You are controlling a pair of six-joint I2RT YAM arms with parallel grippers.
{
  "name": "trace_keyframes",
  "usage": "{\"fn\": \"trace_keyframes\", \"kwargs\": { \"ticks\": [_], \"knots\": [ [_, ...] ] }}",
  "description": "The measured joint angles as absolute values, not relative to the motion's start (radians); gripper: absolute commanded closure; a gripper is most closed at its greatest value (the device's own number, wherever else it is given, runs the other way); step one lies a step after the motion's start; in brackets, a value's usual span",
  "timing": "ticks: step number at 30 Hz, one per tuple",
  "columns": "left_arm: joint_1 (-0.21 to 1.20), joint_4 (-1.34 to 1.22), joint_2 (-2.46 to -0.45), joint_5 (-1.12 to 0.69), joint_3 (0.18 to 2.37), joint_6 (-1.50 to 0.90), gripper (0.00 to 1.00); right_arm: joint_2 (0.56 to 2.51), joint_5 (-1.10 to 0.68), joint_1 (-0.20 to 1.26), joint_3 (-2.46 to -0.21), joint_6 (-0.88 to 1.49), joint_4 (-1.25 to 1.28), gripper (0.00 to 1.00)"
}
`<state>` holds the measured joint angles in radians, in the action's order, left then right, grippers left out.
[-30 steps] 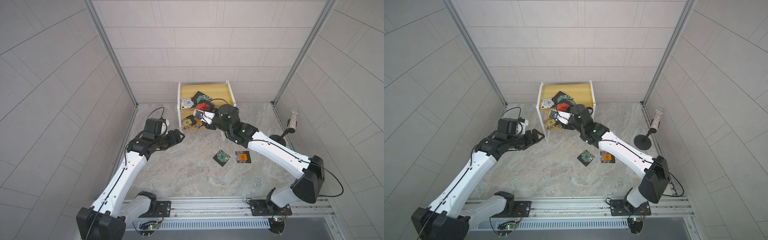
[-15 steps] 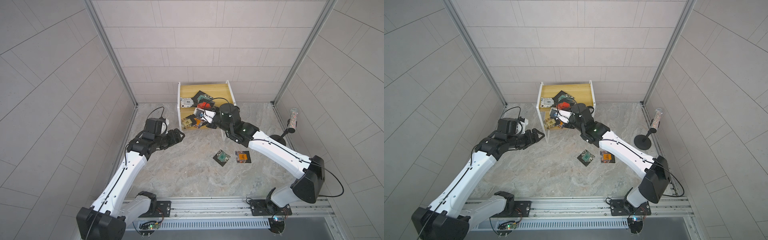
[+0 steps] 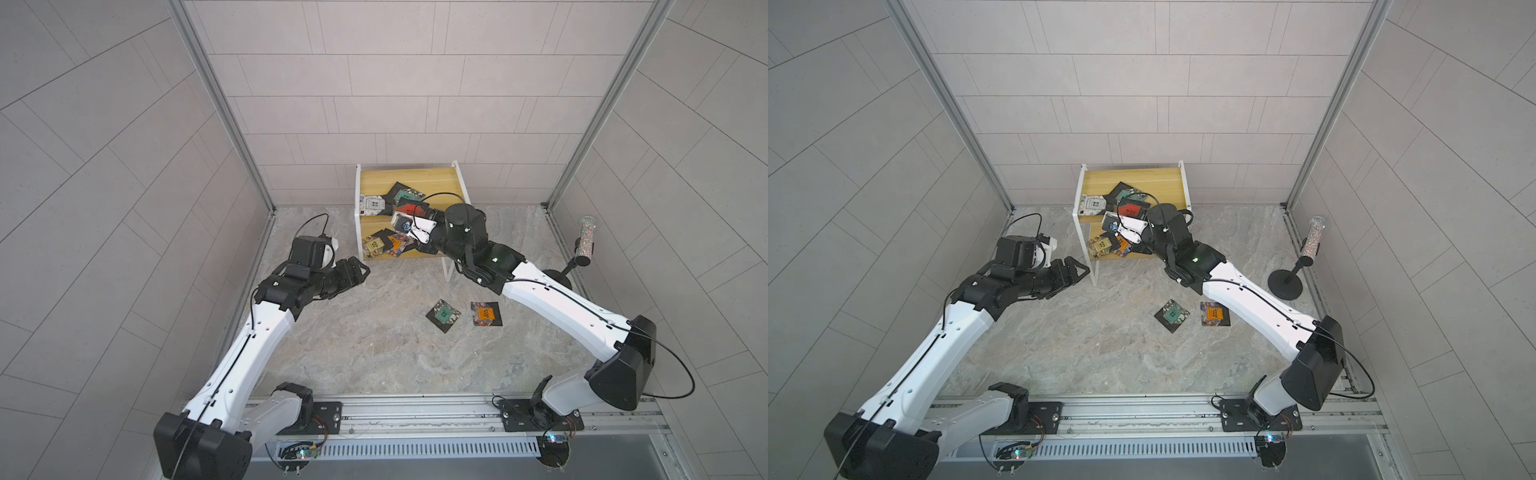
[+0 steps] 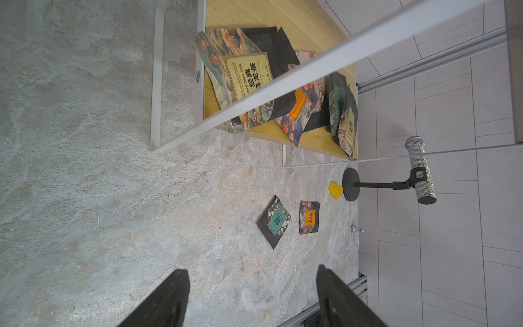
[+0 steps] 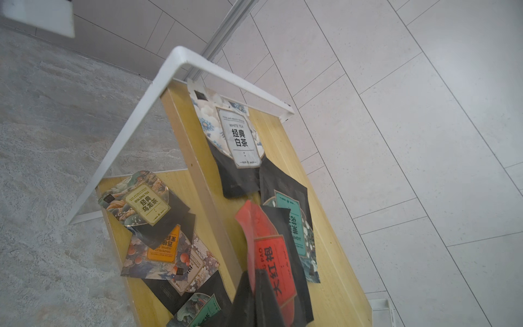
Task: Remove the tea bags from the shelf
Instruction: Pick up the tea bag from the shelf.
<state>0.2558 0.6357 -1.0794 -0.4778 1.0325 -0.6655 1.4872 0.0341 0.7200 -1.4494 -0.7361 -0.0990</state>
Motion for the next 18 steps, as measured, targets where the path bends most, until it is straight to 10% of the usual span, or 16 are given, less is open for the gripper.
{"fn": "trace_keyframes", "kwargs": {
  "ticks": [18],
  "knots": [
    [0.256, 0.633, -1.079, -0.478, 1.029, -0.666, 0.22, 1.43, 0.069, 0.719, -1.485, -0.759, -0.095, 1.0]
  ]
}}
